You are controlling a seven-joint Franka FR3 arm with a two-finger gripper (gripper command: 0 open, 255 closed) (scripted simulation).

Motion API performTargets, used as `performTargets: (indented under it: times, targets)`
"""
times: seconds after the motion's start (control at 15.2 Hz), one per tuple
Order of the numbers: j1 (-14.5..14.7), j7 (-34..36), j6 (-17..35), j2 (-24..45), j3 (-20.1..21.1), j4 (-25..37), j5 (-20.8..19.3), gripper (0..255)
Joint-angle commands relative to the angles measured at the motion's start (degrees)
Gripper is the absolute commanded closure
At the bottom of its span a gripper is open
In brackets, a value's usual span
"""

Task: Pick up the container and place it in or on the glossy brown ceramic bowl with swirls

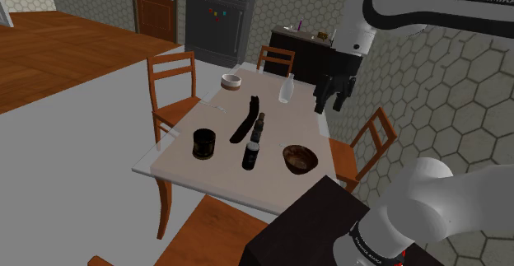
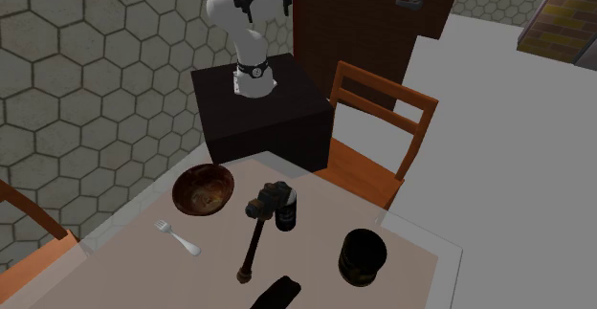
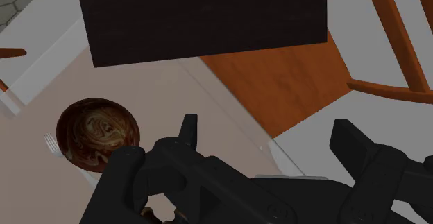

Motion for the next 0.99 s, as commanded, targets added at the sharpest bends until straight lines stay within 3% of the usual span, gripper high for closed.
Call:
performTargets:
  times: [0.0, 0.46, 0.92]
  targets:
    - [0.0, 0.0, 0.0, 0.0, 0.0, 0.0, 0.0, 0]
    - [-0.5, -1.2, 16.2, 8.0, -1.3, -6.3, -0.2, 0]
    - [-0.5, -2.9, 32.5, 20.4, -2.8, -8.2, 0.6, 0]
